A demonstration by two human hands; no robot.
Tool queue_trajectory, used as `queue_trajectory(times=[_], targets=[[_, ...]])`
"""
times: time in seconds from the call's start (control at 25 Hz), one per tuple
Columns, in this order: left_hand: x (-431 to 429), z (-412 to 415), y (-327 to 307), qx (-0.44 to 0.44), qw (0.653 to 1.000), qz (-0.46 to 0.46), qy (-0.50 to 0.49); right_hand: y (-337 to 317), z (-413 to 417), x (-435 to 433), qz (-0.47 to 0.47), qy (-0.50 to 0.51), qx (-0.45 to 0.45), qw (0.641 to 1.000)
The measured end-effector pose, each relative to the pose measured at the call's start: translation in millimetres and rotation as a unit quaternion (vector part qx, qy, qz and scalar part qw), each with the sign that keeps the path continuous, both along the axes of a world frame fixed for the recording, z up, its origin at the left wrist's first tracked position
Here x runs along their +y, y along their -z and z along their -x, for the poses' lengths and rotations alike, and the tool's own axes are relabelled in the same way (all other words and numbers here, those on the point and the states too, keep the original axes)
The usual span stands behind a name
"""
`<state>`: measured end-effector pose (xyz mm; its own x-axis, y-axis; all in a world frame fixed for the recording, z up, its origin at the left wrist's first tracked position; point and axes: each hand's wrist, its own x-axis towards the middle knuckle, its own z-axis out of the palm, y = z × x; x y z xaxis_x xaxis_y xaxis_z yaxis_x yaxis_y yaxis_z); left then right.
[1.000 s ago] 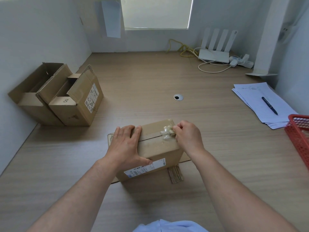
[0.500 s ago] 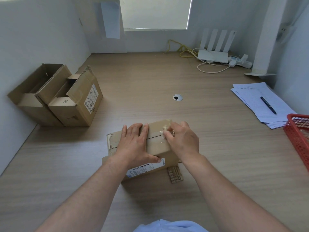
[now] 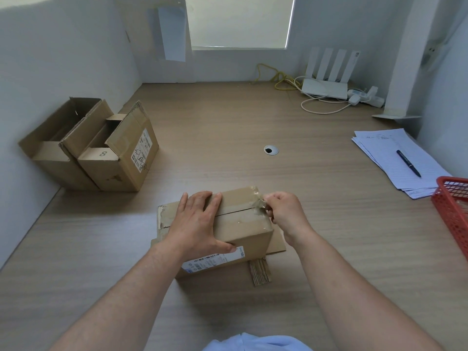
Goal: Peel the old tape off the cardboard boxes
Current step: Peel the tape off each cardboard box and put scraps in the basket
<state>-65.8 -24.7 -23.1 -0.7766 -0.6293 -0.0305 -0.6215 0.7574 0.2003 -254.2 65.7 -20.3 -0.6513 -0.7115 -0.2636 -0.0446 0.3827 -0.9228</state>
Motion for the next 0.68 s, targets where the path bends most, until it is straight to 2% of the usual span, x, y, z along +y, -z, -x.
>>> queue_trajectory(times=[0.04, 0.08, 0.16, 0.2, 0.28, 0.36, 0.4, 0.52, 0.6, 0.64, 0.68], targets=[[-2, -4, 0, 0.0, 1.0, 0.0, 0.0, 1, -1, 4, 0.018, -0.003, -0.074, 0.997], [-3, -8, 0, -0.001, 1.0, 0.0, -0.001, 2, -2, 8, 0.029, -0.009, -0.11, 0.994], [-4, -11, 0, -0.001, 1.0, 0.003, -0.004, 1, -4, 11, 0.042, -0.019, -0.086, 0.995], [-4, -11, -1, -0.002, 1.0, 0.004, -0.004, 0, -5, 11, 0.037, -0.026, -0.031, 0.999], [-4, -11, -1, -0.005, 1.0, 0.006, -0.004, -2, -9, 14, -0.012, -0.06, 0.143, 0.988], [-3, -11, 0, -0.011, 1.0, 0.014, -0.005, -3, -15, 17, -0.075, -0.091, 0.324, 0.939], [-2, -11, 0, -0.015, 1.0, 0.016, -0.005, -3, -19, 17, -0.077, -0.088, 0.379, 0.918], [0, -10, -3, -0.021, 1.0, 0.015, -0.008, -3, -33, 16, -0.012, -0.075, 0.46, 0.885], [2, -14, -5, -0.026, 1.0, 0.012, -0.004, 0, -36, 16, 0.03, -0.072, 0.529, 0.845], [2, -18, -6, -0.028, 1.0, 0.008, -0.001, 1, -35, 17, 0.033, -0.073, 0.543, 0.836], [1, -22, -7, -0.029, 1.0, 0.003, 0.004, 3, -35, 18, 0.023, -0.078, 0.518, 0.852]])
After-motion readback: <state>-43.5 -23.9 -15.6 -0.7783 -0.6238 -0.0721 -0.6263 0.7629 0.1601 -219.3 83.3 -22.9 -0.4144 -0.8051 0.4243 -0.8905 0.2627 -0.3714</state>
